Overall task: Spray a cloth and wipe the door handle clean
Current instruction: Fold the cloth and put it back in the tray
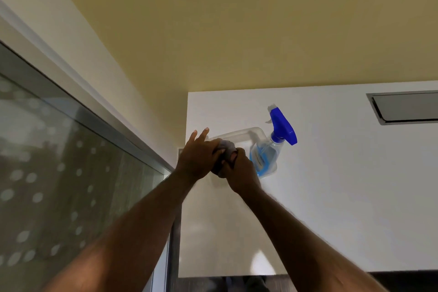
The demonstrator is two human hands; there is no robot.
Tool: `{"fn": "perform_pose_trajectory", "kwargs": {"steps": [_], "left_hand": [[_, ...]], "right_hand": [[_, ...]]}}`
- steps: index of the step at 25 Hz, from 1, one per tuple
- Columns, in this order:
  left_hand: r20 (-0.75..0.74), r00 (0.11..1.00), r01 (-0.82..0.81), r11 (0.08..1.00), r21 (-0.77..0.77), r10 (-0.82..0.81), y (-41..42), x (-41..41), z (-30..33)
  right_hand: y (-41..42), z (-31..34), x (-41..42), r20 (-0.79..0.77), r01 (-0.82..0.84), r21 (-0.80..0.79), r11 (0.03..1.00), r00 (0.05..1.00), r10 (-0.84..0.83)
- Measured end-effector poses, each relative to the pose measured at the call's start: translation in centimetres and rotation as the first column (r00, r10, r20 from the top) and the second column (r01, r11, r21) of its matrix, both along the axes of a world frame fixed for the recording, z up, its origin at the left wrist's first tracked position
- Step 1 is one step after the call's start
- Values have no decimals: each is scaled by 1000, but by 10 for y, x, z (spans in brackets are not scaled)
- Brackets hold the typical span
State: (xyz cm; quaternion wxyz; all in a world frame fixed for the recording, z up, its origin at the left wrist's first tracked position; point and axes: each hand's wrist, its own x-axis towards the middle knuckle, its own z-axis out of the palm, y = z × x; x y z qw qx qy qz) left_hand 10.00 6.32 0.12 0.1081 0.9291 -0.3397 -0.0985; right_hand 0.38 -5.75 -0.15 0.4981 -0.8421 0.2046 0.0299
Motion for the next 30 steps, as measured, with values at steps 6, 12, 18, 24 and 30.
{"fn": "perform_pose_trajectory", "kwargs": {"steps": [6,12,18,24,30], "left_hand": [[-102,994,31,999,22,-28,-9,14,-11],[-119,983,158,974,160,-140,-18,22,-19],[-151,965,247,937,248,-215,-11,24,-21],[-10,974,227,962,148,-228,-8,19,-15],[14,960,272,942,198,-280,2,8,-18]], "right_hand": [[-2,-14,15,-205,75,-67,995,975,-87],[-1,-17,17,-355,-19,-199,980,933,-54],[-9,-6,11,-420,-198,-387,901,907,18],[-3,11,2,-370,-274,-570,775,927,56],[-5,-3,-1,-333,-448,-414,792,885,326]]}}
